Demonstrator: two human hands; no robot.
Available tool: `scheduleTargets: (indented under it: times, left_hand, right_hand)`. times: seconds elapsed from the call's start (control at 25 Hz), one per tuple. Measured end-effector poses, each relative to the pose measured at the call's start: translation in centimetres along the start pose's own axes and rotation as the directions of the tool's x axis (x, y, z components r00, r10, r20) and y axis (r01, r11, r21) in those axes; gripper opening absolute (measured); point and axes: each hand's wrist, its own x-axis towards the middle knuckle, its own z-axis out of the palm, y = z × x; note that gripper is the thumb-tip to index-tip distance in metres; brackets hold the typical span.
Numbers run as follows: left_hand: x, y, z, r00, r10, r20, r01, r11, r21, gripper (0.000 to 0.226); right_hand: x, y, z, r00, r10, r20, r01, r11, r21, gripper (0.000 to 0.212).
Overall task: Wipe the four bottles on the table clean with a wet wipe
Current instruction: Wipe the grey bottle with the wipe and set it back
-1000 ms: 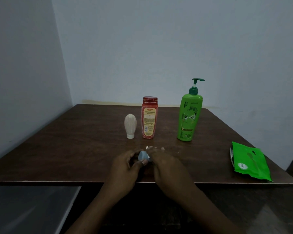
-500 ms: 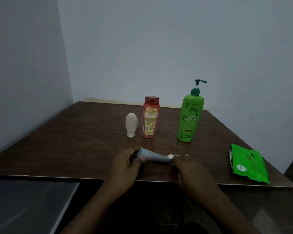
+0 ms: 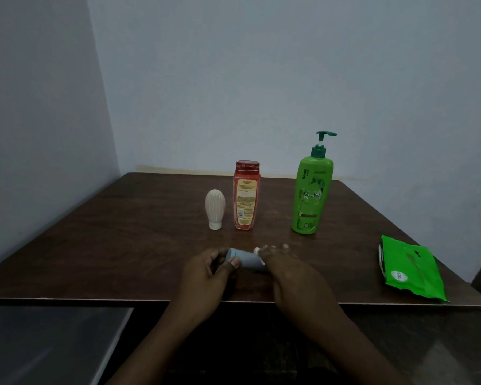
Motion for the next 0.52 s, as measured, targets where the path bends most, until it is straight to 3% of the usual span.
scheduleTargets:
  times: [0.16, 0.28, 0.32, 0.4, 0.44, 0.52]
  left_hand:
    - [0.3, 0.0, -0.4, 0.999, -0.032, -0.022, 0.030, 0.995, -0.092, 0.021]
    - [0.2, 0.2, -0.3, 0.992, -0.124, -0.012, 0.112, 0.927, -0.357, 0.018]
    - [0.2, 0.2, -0.3, 0.990, -0.141, -0.008, 0.124, 0.893, -0.432, 0.019]
    - [0.3, 0.4, -0.6, 0.981, -0.195, -0.013, 0.156, 0.820, -0.550, 0.023]
    - [0.5, 0.6, -0.8, 0.970, -0.241, -0.016, 0.185, 0.786, -0.590, 0.024]
    - [0.9, 0.9, -1.2, 0.951, -0.308, -0.030, 0.224, 0.752, -0.620, 0.026]
  right_hand:
    - [-0.2, 2.0, -2.0, 0.969, 0.219, 0.116, -0.226, 0.973, 0.054, 0.028]
    - [0.3, 3.6, -3.2, 0.891, 0.453, 0.032, -0.437, 0.836, 0.331, 0.017]
    - [0.6, 3.9, -3.6, 0.836, 0.548, 0.041, -0.485, 0.701, 0.523, 0.018]
    - [1.0, 3.7, -3.8, 0.713, 0.666, 0.218, -0.489, 0.250, 0.836, 0.019]
    - [1.2, 3.4, -3.8, 0.671, 0.668, 0.322, -0.458, 0.032, 0.888, 0.018]
    - [1.3, 3.2, -3.8, 0.628, 0.636, 0.449, -0.405, -0.226, 0.886, 0.021]
